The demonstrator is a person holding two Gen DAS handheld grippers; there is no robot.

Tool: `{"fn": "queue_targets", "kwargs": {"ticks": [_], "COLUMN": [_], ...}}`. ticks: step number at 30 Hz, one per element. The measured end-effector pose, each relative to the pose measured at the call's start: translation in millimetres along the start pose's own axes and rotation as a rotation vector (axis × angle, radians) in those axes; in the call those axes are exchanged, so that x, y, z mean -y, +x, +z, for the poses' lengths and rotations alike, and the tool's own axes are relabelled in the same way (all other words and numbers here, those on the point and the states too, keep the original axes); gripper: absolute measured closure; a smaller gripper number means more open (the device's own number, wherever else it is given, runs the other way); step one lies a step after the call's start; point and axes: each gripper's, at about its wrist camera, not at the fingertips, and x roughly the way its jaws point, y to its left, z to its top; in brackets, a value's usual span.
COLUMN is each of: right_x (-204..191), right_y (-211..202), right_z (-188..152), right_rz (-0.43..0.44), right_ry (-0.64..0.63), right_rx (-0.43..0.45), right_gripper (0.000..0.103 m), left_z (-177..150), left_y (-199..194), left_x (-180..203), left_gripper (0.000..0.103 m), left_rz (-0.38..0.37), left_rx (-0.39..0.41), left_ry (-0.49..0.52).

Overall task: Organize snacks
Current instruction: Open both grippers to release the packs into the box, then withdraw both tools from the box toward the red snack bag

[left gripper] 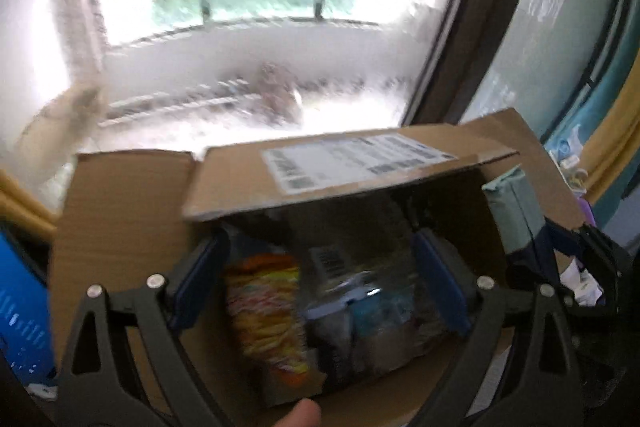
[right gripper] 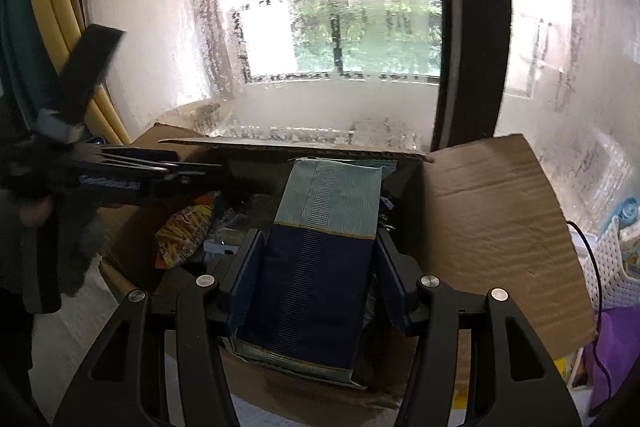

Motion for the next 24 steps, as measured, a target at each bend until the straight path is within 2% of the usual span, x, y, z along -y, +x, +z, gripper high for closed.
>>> {"fn": "queue_targets", "kwargs": {"ticks": [4,8,10,11,12,24], "right_x": [-13,-14,-13,-13,-12,-34], "right_y": [15,37,41,40,39,-1], "right_z": [7,16,21,22,24,15], "right_rz": [0.026,0.001,-0.029,-0.044,-0.054,-0.073], "right_ry": [-0.005,0.041,0.066,0.073,0.077,0.032], "right_rx": [-0.037,-0.076,-0.075,-0.064,-0.054,-0.014], "right_gripper": [0.045,0.045,0.039,0.029,0.025,0.025], "left_z": [-9,-17,-21,-24,-26,-52], "left_y": [-29,-48,-56,-60,-64,-95], "left_x": [-16,-25,-27,-28,-29,-5], "left_gripper": [0.009,0.009,0.009,0.009,0.009,0.009], "left_rz": [0.058,0.068,0.079,0.08,0.08,0.073], "left_rx": [0.085,0.132,0.149,0.156,0.162,0.215], "left_ry": [0.015,0.02,0.03,0.035,0.038,0.084]}}
